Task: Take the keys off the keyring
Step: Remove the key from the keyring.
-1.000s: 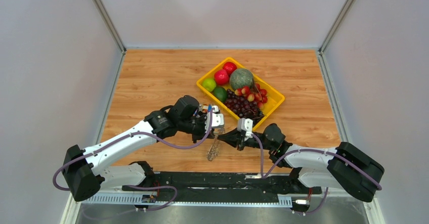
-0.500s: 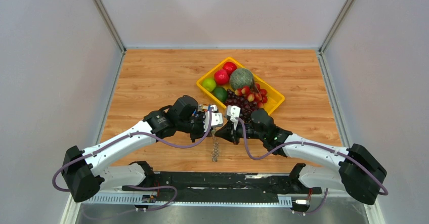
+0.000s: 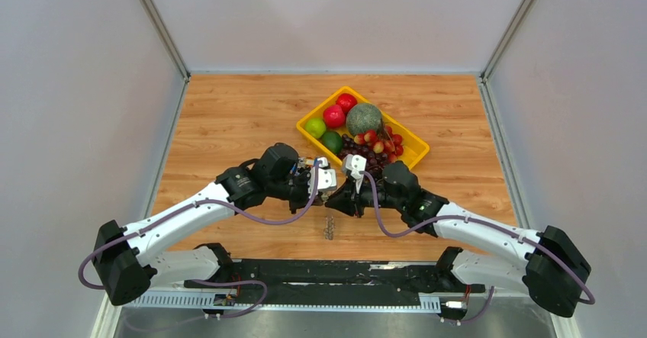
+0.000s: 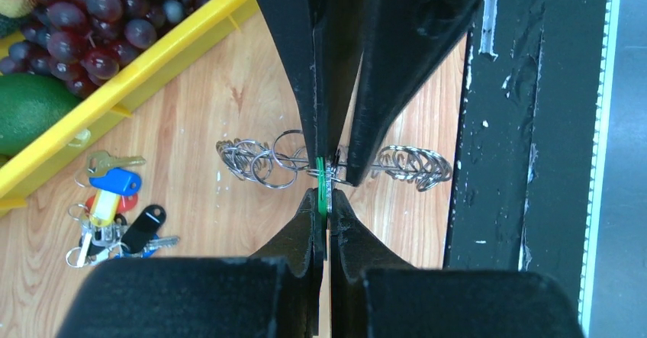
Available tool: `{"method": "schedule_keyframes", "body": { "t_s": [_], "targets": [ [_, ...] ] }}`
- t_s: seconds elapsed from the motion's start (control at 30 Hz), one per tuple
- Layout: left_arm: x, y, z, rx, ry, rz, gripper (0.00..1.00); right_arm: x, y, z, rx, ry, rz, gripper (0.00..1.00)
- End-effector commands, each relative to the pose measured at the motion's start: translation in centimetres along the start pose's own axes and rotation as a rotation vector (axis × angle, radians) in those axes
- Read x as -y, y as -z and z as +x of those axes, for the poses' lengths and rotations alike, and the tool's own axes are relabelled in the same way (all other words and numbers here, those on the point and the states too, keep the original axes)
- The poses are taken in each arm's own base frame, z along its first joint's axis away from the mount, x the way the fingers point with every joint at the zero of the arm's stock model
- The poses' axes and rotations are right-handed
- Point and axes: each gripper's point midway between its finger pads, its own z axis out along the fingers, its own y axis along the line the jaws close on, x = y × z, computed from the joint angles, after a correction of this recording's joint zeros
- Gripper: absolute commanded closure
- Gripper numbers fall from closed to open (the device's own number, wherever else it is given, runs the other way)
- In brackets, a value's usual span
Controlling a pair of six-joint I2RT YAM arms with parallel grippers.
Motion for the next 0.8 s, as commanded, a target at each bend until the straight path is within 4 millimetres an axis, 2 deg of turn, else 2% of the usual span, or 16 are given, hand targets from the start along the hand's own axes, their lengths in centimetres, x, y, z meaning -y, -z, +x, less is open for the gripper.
{"method": "schedule_keyframes", "body": {
  "t_s": [0.0, 0.1, 0.27, 0.53, 0.77],
  "targets": [
    [0.8, -0.1, -1.6, 0.066, -0.043, 0.045, 1.0, -1.2, 1.0, -7.2, 0.266, 0.106, -0.023, 0.76],
    [0.8, -0.1, -1.6, 0.066, -0.043, 0.043, 1.0, -1.0, 1.2, -6.9, 0.27, 0.114, -0.004, 0.68],
    [0.8, 0.0, -1.6, 0.066, -0.045, 0.041, 1.0, -0.3, 2.0, -5.3, 0.251, 0.117, 0.049, 0.65],
    [0.8, 0.0, -1.8, 0.07, -0.049, 0.042, 1.0, 0.4, 2.9, -1.8, 0.247, 0.121, 0.105, 0.69],
    [0.8, 0.1, -1.9, 0.074, -0.049, 0.044, 1.0, 0.1, 2.6, -0.4, 0.259, 0.145, 0.073, 0.7]
  ]
}}
